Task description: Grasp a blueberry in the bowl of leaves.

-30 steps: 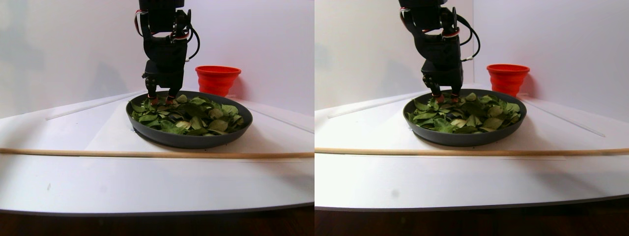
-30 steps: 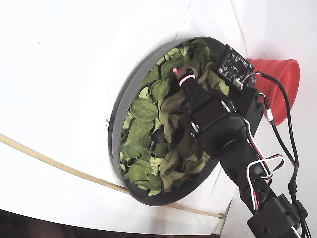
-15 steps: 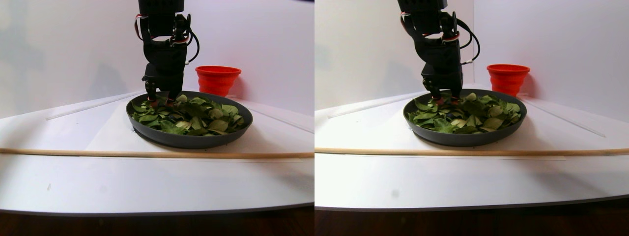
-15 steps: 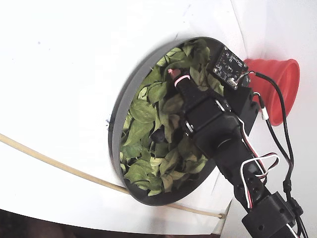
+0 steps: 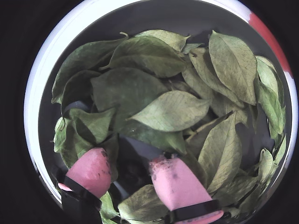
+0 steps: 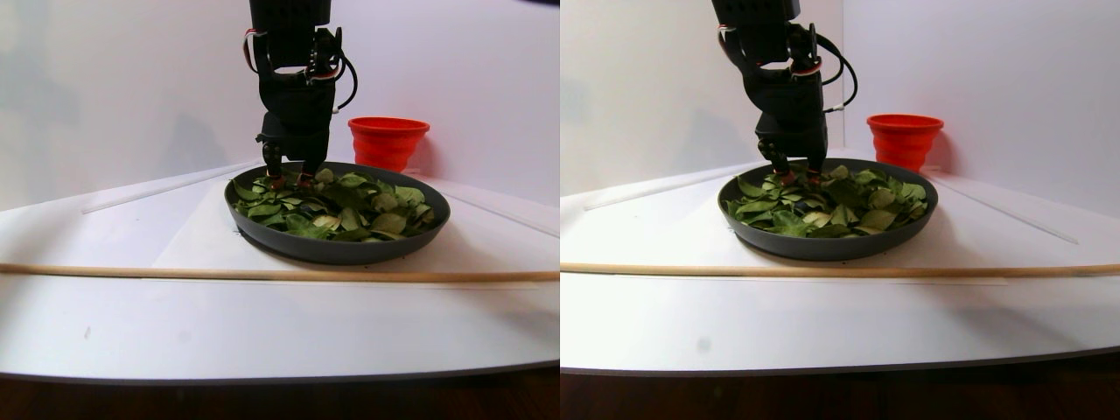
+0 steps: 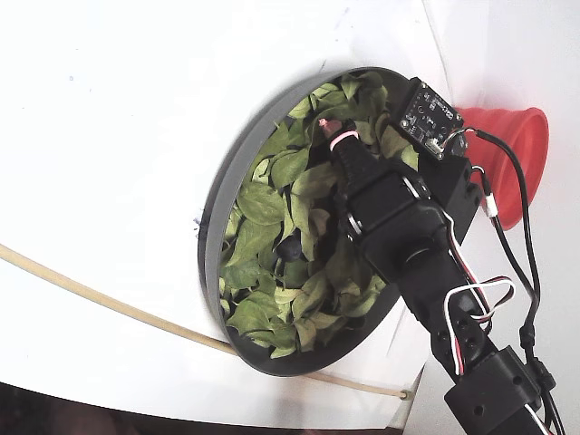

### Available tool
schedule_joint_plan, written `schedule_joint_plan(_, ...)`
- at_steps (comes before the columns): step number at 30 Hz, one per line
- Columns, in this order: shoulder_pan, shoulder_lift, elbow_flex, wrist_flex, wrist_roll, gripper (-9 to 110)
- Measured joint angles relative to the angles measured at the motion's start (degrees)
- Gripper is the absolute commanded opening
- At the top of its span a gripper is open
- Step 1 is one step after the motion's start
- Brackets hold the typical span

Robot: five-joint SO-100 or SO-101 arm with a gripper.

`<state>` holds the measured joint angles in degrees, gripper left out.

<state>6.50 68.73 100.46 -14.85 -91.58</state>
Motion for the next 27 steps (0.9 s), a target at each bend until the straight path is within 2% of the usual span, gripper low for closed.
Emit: schedule_joint_plan(27,0.0,-1.23,1.14,-3.25,-0.97,16)
